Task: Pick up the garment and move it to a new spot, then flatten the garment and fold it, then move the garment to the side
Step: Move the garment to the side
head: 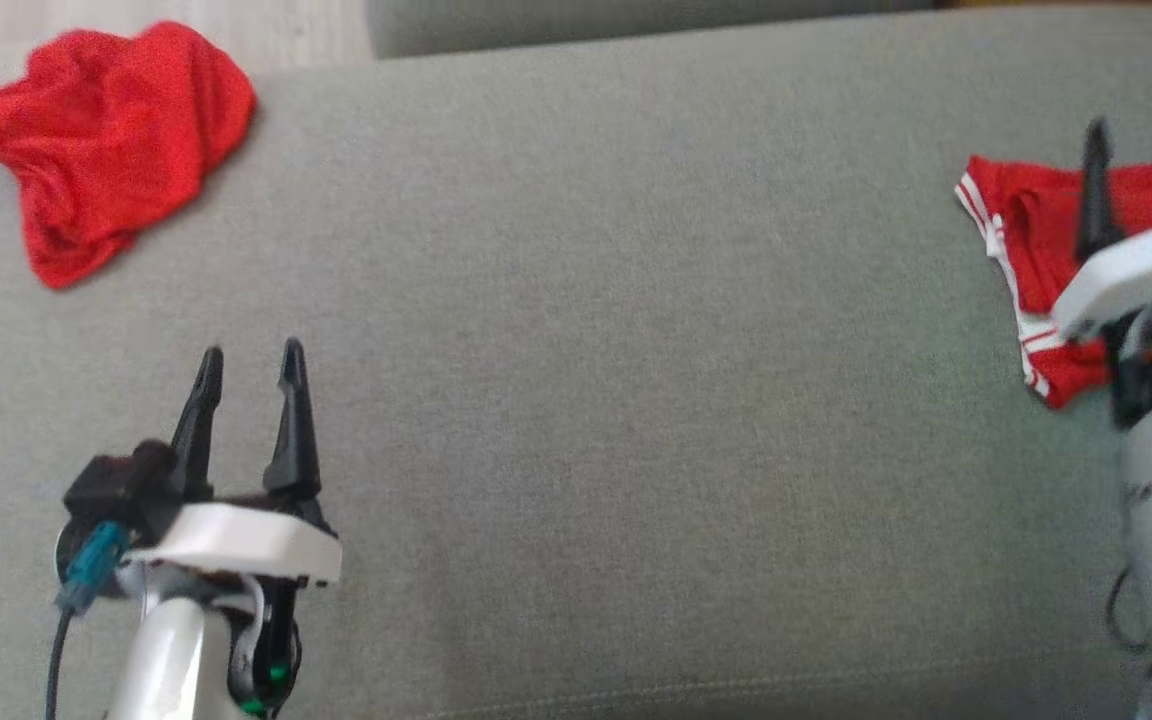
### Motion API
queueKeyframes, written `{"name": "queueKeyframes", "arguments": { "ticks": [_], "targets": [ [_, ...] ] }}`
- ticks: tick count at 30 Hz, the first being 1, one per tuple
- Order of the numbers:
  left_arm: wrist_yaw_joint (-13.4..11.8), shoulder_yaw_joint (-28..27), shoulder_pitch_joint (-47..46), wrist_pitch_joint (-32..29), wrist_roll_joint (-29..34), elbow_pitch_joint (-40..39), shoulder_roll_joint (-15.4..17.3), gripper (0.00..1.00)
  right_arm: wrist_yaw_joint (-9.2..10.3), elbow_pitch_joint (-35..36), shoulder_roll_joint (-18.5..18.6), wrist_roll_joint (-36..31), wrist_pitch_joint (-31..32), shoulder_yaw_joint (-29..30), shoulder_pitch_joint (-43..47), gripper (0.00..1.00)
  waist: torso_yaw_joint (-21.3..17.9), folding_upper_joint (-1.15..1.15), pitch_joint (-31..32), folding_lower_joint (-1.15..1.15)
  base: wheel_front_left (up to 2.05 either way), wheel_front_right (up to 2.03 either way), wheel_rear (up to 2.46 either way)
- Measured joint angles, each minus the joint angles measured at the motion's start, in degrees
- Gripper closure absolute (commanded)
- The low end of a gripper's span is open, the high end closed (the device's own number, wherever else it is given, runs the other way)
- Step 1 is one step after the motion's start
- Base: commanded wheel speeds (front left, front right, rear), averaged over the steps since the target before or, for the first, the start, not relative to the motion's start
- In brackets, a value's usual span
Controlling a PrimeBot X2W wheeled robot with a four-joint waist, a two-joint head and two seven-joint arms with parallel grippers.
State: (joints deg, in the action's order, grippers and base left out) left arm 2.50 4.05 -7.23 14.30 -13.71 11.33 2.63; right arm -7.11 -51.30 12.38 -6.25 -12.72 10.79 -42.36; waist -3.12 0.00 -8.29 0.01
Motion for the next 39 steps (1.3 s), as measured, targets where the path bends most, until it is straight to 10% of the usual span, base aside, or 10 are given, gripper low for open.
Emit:
{"name": "queueKeyframes", "arguments": {
  "ticks": [14, 39],
  "targets": [
    [-1.08, -0.87, 5.97, 0.0, -1.08, 3.88, -0.03, 0.0, -0.01, 15.75, -8.69, 5.84, -1.01, -7.45, 20.28, 0.0, 3.3, 0.0, 7.86, 0.0, 0.0, 0.0, 0.0],
    [-3.32, 0.67, 8.37, 0.0, -2.1, 4.78, -0.01, 0.0, 0.0, 26.82, -9.42, 15.43, 0.21, -13.49, 34.89, 0.0, 5.38, 0.0, 8.91, -0.01, 0.0, 0.0, 0.0]
  ]
}}
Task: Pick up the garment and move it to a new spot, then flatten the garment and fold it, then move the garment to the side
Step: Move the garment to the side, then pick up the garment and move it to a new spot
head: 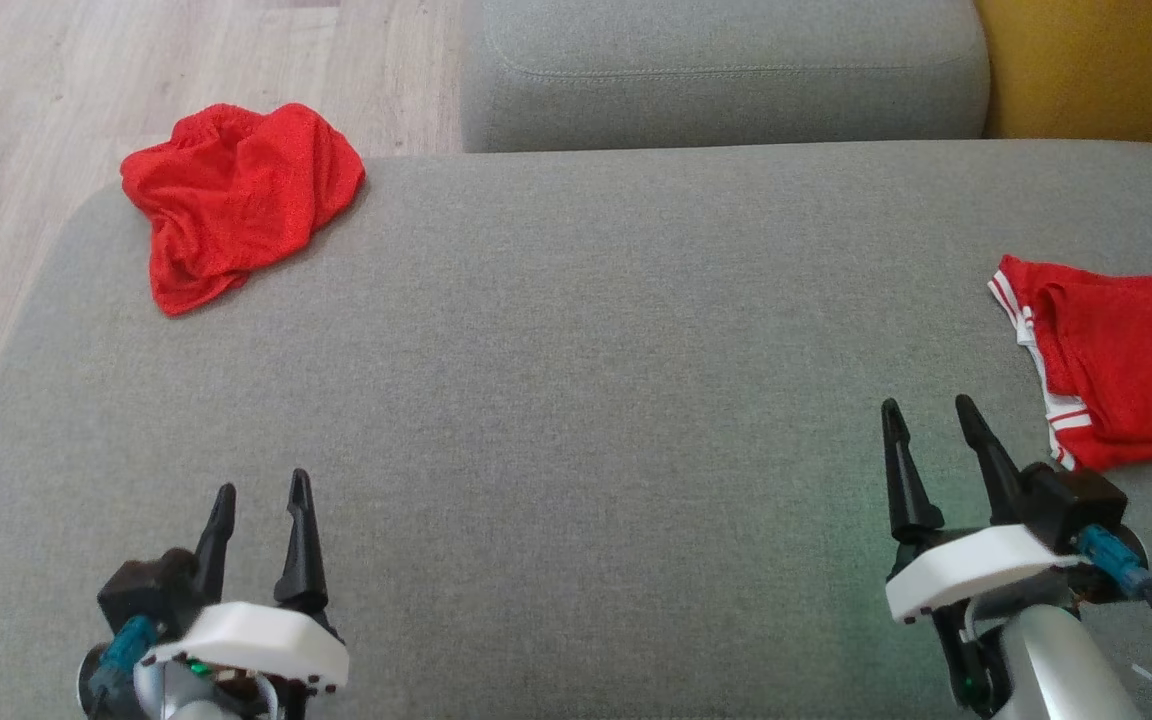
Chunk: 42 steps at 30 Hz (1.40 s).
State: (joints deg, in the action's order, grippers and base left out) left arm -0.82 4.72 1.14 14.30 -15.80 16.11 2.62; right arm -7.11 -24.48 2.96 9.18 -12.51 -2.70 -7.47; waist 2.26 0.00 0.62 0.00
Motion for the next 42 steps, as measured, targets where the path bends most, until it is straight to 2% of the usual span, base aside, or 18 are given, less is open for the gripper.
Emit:
{"name": "queueKeyframes", "arguments": {
  "ticks": [14, 20, 26, 36, 42],
  "targets": [
    [0.05, 0.19, -0.05, 0.0, 0.01, 0.03, 0.0, 0.0, 0.0, 1.7, -0.01, 0.0, 1.24, 0.0, 0.98, 0.0, 0.4, 0.0, -0.22, 0.0, 0.0, 0.0, 0.0],
    [0.07, 0.58, -0.3, 0.0, 0.01, 0.04, -0.01, 0.0, 0.0, 1.94, -0.02, -0.02, 1.42, -0.11, 1.9, 0.0, 2.23, 0.0, -0.36, 0.0, 0.0, 0.0, 0.0],
    [0.14, 0.69, -0.8, 0.0, 0.62, -0.2, -0.01, 0.0, 0.0, 2.47, -0.05, 0.22, 1.42, -0.9, 1.92, 0.0, 7.21, 0.0, -0.49, 0.0, 0.0, 0.0, 0.0],
    [0.38, -1.98, -1.39, 0.0, 1.62, -1.31, 0.08, 0.0, 0.0, 2.37, -0.14, 1.43, 1.41, -4.68, 1.46, 0.0, 18.57, 0.0, -0.34, 0.0, 0.0, 0.0, 0.0],
    [0.88, -2.31, -1.38, 0.0, 2.11, -1.36, 0.07, 0.0, 0.0, 2.05, -0.19, 1.92, 1.34, -5.89, 0.87, 0.0, 22.28, 0.0, 0.0, 0.0, 0.0, 0.0, 0.0]
  ]
}}
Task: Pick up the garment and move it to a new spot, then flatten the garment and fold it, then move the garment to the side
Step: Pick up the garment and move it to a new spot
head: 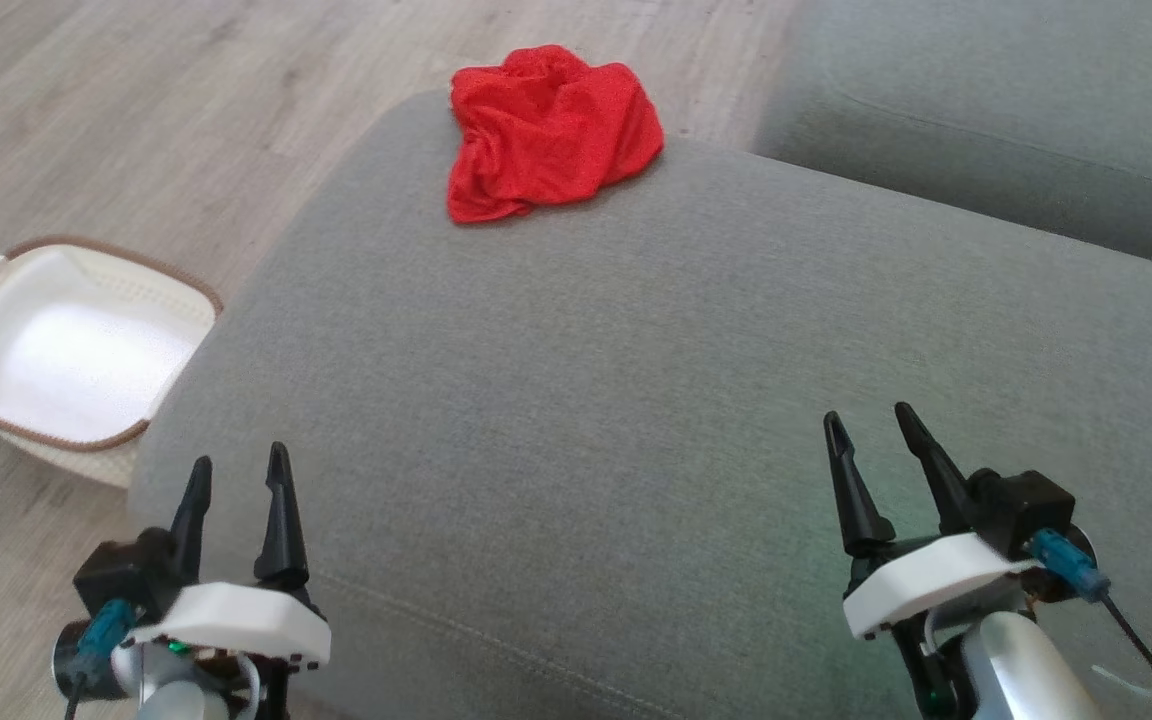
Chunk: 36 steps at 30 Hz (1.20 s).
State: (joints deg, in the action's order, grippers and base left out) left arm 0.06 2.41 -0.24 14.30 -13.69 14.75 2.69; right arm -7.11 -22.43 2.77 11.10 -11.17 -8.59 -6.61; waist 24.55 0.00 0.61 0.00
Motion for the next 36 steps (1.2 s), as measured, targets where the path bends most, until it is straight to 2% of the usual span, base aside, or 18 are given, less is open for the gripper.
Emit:
{"name": "queueKeyframes", "arguments": {
  "ticks": [10, 20, 23, 28, 31, 36],
  "targets": [
    [0.43, -0.8, 0.01, 0.0, 0.01, -0.02, 0.0, 0.0, 0.0, -0.55, 0.0, 0.0, -0.26, -0.3, -0.02, 0.0, 2.71, 0.0, -0.47, 0.0, 0.0, 0.0, 0.0],
    [0.41, -1.57, -0.06, 0.0, 0.36, -0.67, 0.09, 0.0, 0.0, -0.07, 0.0, -0.8, -0.11, -1.01, -1.89, 0.0, 1.39, 0.0, -1.88, 0.0, 0.0, 0.0, 0.0],
    [0.48, -3.39, -1.68, 0.0, 0.38, -1.82, 1.09, 0.0, 0.0, 1.42, 0.0, -2.22, 0.21, -1.11, -3.01, 0.0, 0.6, 0.0, -3.38, 0.0, 0.0, 0.0, 0.0],
    [2.19, -6.34, -11.65, -1.36, -1.86, -4.01, 5.66, 0.0, 0.0, 4.92, 0.01, -4.8, 1.85, -1.19, -6.28, 0.0, -1.45, 0.0, -6.99, 0.0, 0.0, 0.0, 0.0],
    [2.8, -7.24, -20.01, -4.53, -2.37, -4.57, 8.95, 0.0, -0.01, 7.24, 0.03, -6.24, 3.07, -0.78, -8.57, 0.0, -3.04, 0.0, -9.91, -0.01, 0.0, 0.0, 0.0],
    [4.41, -6.79, -35.81, -11.31, -4.2, -2.38, 12.7, 0.0, 0.0, 11.27, 0.15, -10.0, 5.06, 0.37, -11.16, 0.0, -6.14, 0.0, -15.5, -0.02, 0.0, 0.0, 0.0]
  ]
}}
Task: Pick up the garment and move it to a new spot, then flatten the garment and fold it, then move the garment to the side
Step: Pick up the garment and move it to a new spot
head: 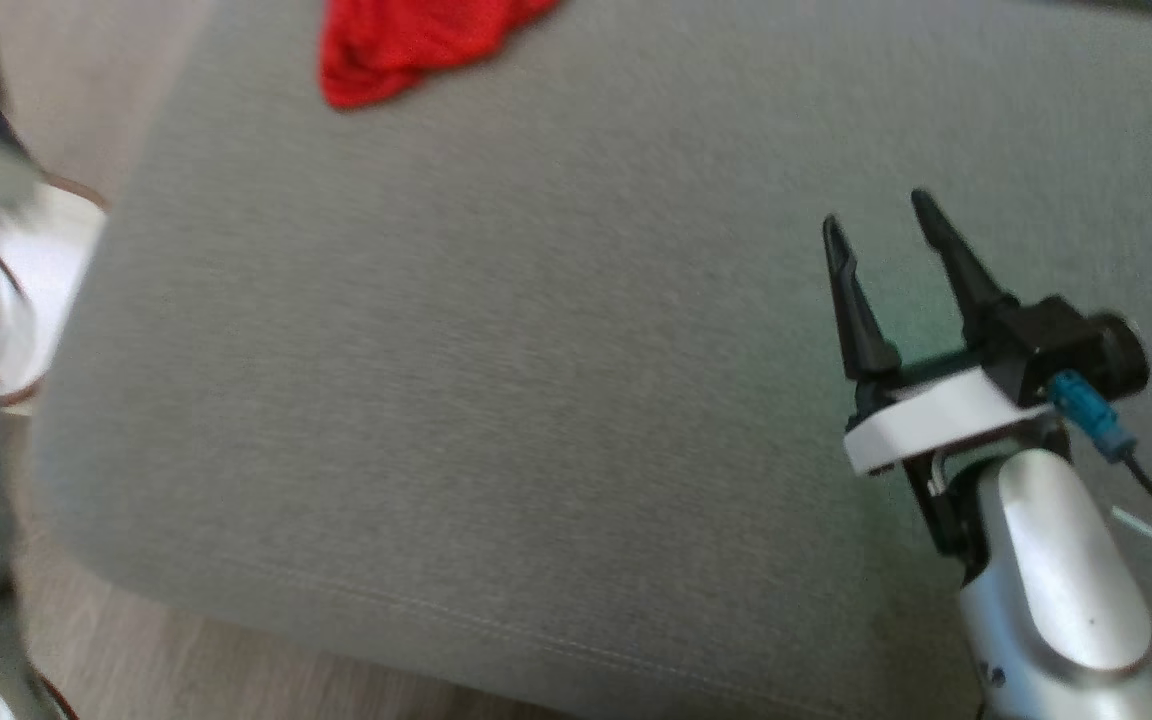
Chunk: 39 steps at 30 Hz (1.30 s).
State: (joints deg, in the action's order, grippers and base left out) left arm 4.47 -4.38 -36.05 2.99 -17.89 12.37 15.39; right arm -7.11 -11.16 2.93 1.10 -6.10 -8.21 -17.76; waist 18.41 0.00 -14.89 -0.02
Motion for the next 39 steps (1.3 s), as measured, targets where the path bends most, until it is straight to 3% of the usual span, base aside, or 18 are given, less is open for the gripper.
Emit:
{"name": "queueKeyframes", "arguments": {
  "ticks": [6, 12, 23, 35, 36, 38, 39],
  "targets": [
    [0.08, 0.02, -17.76, -7.84, 0.31, 8.78, 4.87, 0.0, 0.0, 5.03, 0.07, -3.46, 1.79, 1.3, -1.93, 0.0, -5.31, 0.0, -6.19, 0.0, 0.0, 0.0, 0.0],
    [0.64, 1.79, -22.6, -14.21, 0.88, 19.83, 6.41, 0.0, -0.01, 10.58, 0.16, -7.17, 3.19, 2.77, -1.92, 0.0, -11.28, 0.0, -11.29, 0.0, 0.0, 0.0, 0.0],
    [1.18, 2.55, -28.06, -13.91, -0.86, 31.49, 6.31, 0.0, 0.0, 21.35, 0.18, -9.35, 5.72, 5.46, -1.6, 0.0, -18.25, 0.0, -20.67, 0.0, 0.0, 0.0, 0.0],
    [-0.07, 3.52, -29.92, -15.05, -0.91, 40.39, 6.45, 0.0, -0.01, 26.49, 0.16, -10.27, 7.12, 5.94, -1.53, 0.0, -20.32, 0.0, -23.91, 0.02, 0.0, 0.0, 0.0],
    [-0.29, 3.52, -30.27, -15.7, -0.92, 40.9, 6.43, 0.24, -0.01, 26.53, 0.16, -10.27, 7.12, 5.94, -1.48, 0.0, -20.27, 0.0, -23.81, 0.02, 0.0, 0.0, 0.0],
    [-0.48, 3.6, -30.8, -16.39, -0.92, 41.57, 6.42, 1.0, 0.0, 26.6, 0.16, -10.27, 7.12, 5.98, -1.41, 0.0, -20.17, 0.0, -23.62, 0.02, 0.0, 0.0, 0.0],
    [-0.49, 3.64, -30.87, -16.52, -0.93, 41.84, 6.44, 1.0, -0.01, 26.6, 0.16, -10.27, 7.12, 5.97, -1.4, 0.0, -20.12, 0.0, -23.5, 0.02, 0.0, 0.0, 0.0]
  ]
}}
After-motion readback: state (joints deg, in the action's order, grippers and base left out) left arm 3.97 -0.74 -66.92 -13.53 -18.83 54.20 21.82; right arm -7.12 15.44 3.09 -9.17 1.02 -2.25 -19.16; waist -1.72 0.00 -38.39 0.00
